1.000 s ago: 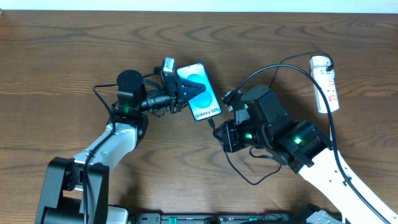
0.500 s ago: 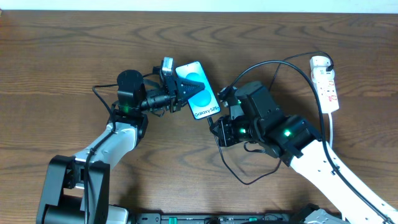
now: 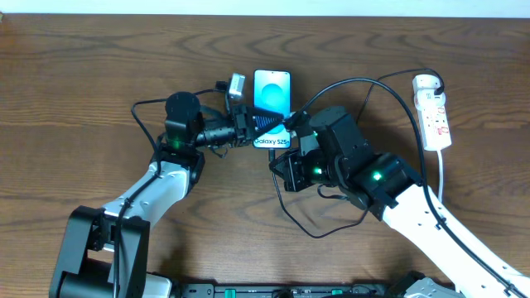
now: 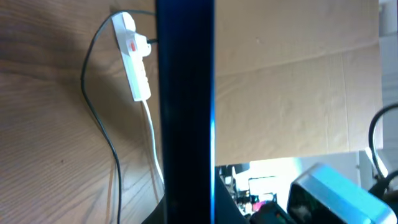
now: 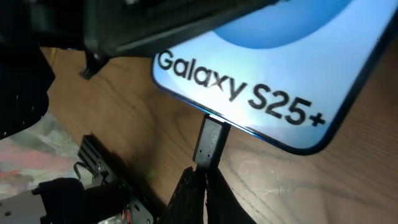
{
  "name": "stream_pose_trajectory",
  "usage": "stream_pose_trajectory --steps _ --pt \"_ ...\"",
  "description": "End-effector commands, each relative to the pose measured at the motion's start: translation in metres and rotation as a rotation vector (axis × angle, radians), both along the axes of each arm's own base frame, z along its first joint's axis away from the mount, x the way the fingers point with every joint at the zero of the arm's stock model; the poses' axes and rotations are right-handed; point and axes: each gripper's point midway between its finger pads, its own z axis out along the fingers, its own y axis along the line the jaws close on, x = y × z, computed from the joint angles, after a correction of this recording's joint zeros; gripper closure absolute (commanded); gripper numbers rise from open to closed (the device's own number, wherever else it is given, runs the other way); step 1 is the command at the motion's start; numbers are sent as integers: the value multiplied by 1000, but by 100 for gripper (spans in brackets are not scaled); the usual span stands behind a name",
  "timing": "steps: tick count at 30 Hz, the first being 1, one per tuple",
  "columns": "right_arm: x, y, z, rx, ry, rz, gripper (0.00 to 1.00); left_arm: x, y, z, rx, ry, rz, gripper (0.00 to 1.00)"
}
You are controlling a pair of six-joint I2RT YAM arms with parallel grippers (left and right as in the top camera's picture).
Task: Plug charger to phone and switch on socket
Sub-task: 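Push the USB-C plug up into the phone's port with right gripper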
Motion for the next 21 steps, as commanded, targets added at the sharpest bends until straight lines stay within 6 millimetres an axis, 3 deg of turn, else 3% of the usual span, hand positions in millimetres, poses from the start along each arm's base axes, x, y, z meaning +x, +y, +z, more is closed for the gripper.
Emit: stream_pose_trajectory --steps 1,6,7,8,11,16,21 --pt "29 -31 15 -43 -91 -128 99 -38 -13 9 -16 -81 -206 93" --pt "19 -64 23 -97 -107 -152 99 -36 -13 8 -8 -137 -196 93" --pt "18 -68 27 -95 -121 -156 98 -35 -13 8 -6 -137 -189 93" --pt "15 -71 37 -82 -155 -150 90 -32 -13 8 -3 -137 -170 93" --pt "12 -72 43 -70 -172 -150 81 -28 -13 8 0 -138 -150 93" --pt "2 -70 35 -94 -136 -118 78 -23 -12 18 -11 -227 -121 93" --pt "-12 -63 26 -162 -142 -77 60 18 -3 13 8 -126 126 93"
